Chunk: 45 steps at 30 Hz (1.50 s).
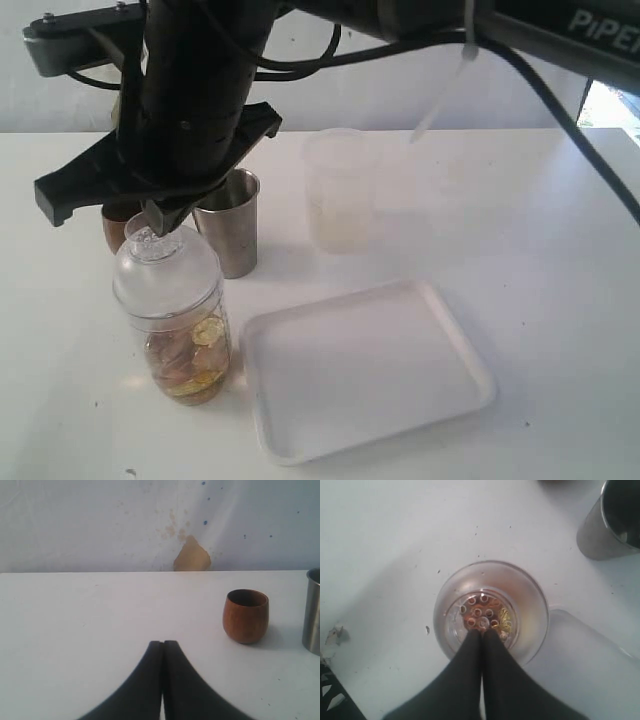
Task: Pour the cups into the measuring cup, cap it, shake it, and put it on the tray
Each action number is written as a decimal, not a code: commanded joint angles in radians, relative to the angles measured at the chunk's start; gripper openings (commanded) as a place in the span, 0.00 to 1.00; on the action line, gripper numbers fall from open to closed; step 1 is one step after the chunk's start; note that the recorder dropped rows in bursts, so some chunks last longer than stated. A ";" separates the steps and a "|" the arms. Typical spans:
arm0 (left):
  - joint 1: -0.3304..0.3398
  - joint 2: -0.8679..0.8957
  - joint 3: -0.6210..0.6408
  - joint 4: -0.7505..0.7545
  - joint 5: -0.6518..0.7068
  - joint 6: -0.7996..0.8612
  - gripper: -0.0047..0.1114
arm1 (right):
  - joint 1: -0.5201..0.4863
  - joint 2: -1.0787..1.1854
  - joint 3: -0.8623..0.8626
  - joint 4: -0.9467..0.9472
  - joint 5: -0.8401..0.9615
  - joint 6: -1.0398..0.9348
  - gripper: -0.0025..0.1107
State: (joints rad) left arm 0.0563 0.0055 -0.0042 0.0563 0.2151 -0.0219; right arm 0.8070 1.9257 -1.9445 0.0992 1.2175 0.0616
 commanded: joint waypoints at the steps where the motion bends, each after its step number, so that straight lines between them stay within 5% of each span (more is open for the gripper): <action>1: -0.006 -0.006 0.004 0.004 -0.011 0.000 0.04 | 0.000 0.013 0.004 0.003 0.004 0.002 0.02; 11: -0.006 -0.006 0.004 0.004 -0.011 0.000 0.04 | 0.000 -0.042 0.002 0.023 -0.125 -0.013 0.02; 27: -0.006 -0.006 0.004 0.004 -0.011 0.000 0.04 | 0.000 0.026 0.004 0.031 -0.008 -0.013 0.02; 38: -0.006 -0.006 0.004 0.004 -0.011 0.000 0.04 | 0.000 0.009 0.002 0.034 -0.124 -0.048 0.02; 45: -0.006 -0.006 0.004 0.004 -0.011 0.000 0.04 | 0.000 -0.060 0.002 0.029 -0.142 -0.084 0.16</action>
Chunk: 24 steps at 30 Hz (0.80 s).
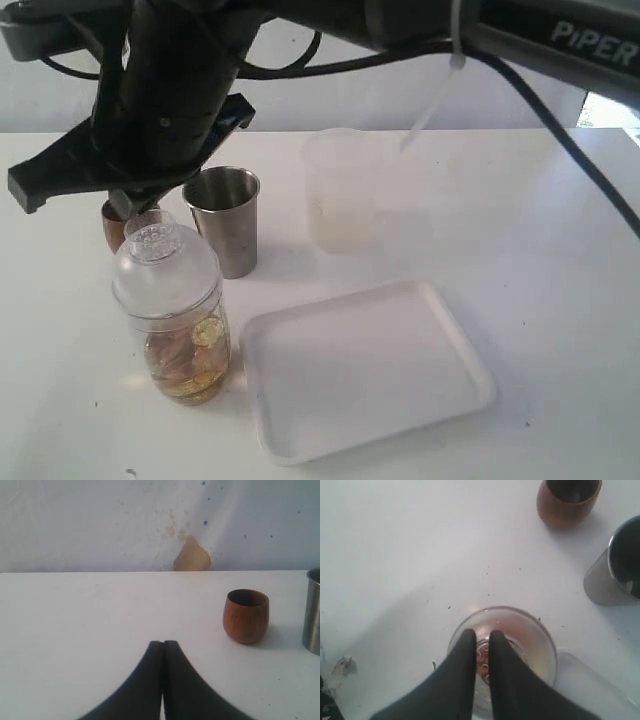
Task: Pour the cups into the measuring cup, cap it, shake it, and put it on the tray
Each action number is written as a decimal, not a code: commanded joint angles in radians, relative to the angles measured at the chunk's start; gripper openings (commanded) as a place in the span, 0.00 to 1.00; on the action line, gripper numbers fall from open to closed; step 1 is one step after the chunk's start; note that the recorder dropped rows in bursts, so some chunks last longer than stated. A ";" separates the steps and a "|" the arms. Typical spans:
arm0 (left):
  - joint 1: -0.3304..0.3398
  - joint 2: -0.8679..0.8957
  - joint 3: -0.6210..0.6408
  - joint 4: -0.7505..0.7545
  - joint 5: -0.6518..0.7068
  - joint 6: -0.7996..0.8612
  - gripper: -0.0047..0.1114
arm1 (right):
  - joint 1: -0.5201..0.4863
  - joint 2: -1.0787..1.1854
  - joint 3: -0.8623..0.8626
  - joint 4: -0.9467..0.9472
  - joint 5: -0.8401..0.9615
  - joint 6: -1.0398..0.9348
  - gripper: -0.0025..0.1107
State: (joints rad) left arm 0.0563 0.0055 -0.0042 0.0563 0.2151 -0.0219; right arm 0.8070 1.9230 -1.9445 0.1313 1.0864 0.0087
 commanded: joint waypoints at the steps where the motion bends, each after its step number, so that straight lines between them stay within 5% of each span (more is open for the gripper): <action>1: -0.006 -0.006 0.004 0.004 -0.011 0.000 0.04 | 0.000 -0.069 0.002 -0.007 -0.009 -0.032 0.17; 5: -0.006 -0.006 0.004 0.004 -0.011 0.000 0.04 | 0.000 -0.121 0.002 -0.026 0.014 -0.067 0.29; 11: -0.006 -0.006 0.004 0.004 -0.011 0.000 0.04 | 0.004 -0.168 0.006 -0.039 0.088 -0.114 0.64; 19: -0.006 -0.006 0.004 0.004 -0.011 0.000 0.04 | 0.060 -0.264 0.089 -0.068 -0.074 -0.212 0.67; 24: -0.006 -0.006 0.004 0.004 -0.011 0.000 0.04 | 0.089 -0.369 0.279 -0.080 -0.373 -0.256 0.67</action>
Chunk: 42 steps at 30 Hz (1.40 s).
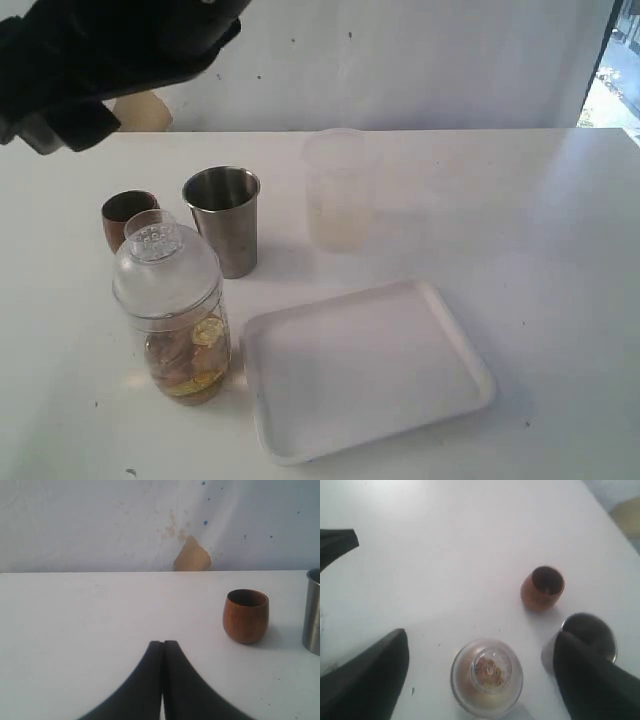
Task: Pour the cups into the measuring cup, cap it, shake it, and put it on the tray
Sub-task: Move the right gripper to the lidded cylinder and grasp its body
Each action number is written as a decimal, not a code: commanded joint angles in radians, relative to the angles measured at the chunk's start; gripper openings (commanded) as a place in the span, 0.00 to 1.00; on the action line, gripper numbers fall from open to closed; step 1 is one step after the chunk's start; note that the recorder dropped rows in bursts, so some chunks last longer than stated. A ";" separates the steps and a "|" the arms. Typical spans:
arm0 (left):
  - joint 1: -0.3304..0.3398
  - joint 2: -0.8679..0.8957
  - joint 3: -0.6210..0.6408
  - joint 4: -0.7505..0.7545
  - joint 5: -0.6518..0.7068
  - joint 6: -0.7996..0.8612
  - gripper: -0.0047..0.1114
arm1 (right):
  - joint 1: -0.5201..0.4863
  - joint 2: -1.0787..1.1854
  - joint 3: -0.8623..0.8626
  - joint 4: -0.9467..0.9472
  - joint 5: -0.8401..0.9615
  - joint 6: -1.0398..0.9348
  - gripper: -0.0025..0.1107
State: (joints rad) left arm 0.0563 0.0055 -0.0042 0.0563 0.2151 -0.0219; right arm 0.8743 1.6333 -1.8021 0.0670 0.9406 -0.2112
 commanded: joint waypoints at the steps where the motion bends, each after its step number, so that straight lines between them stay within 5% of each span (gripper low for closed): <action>1: -0.006 -0.006 0.004 0.004 -0.011 0.000 0.04 | 0.026 -0.100 0.189 -0.015 -0.296 -0.047 0.67; 20: -0.006 -0.006 0.004 0.004 -0.011 0.000 0.04 | 0.043 -0.221 1.144 -0.018 -1.439 0.061 0.67; 27: -0.006 -0.006 0.004 0.004 -0.011 0.000 0.04 | 0.043 0.005 1.217 -0.107 -1.611 0.087 0.67; 34: -0.006 -0.006 0.004 0.004 -0.011 0.000 0.04 | 0.041 0.136 1.217 0.135 -1.828 0.059 0.67; 42: -0.006 -0.006 0.004 0.004 -0.011 0.000 0.04 | 0.041 0.151 1.215 0.215 -1.816 -0.025 0.73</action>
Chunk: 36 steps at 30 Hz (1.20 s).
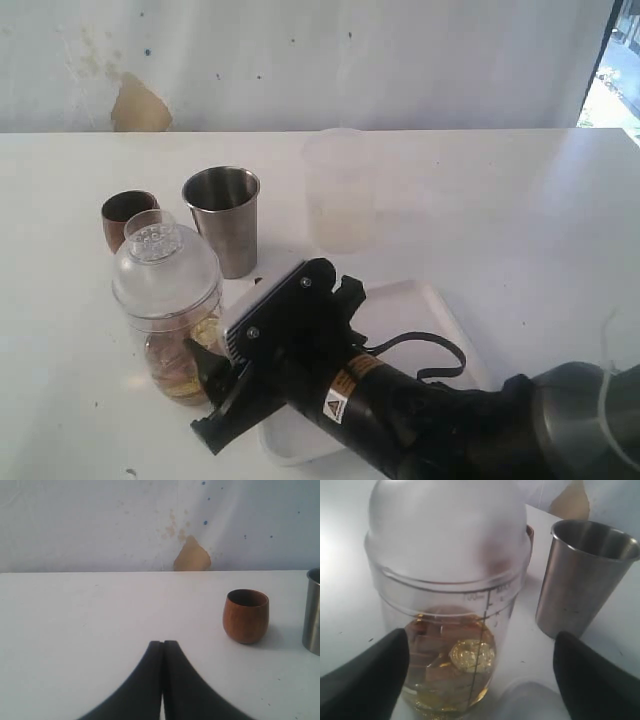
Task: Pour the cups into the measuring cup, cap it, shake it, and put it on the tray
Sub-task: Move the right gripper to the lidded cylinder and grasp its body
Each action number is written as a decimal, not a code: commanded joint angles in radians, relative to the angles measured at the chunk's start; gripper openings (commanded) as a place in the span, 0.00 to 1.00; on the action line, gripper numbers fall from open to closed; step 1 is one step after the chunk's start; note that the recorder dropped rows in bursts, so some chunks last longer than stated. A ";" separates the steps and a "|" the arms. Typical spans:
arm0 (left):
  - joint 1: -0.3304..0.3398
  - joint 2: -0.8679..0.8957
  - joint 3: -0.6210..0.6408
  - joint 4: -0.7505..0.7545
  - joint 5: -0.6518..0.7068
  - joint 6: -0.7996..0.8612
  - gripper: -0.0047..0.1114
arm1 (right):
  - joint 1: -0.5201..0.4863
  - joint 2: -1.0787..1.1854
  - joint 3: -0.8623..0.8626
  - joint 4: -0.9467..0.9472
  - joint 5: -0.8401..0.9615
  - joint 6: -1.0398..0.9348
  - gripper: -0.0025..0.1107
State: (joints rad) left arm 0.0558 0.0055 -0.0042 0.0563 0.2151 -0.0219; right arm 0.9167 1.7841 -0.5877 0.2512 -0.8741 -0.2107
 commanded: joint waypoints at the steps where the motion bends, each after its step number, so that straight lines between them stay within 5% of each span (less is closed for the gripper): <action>1: -0.006 -0.006 0.004 0.004 -0.011 0.000 0.04 | -0.001 0.000 0.001 0.032 -0.002 -0.026 0.78; 5: -0.006 -0.006 0.004 0.004 -0.011 0.000 0.04 | -0.001 0.000 -0.023 0.032 0.038 -0.039 0.95; 17: -0.006 -0.006 0.004 0.004 -0.011 0.000 0.04 | -0.001 0.083 -0.124 0.003 0.115 -0.035 0.95; 36: -0.006 -0.006 0.004 0.004 -0.011 0.000 0.04 | -0.001 0.248 -0.291 -0.033 -0.007 0.165 0.95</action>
State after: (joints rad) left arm 0.0558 0.0055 -0.0042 0.0563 0.2151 -0.0219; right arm 0.9167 2.0130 -0.8638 0.2318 -0.8515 -0.0589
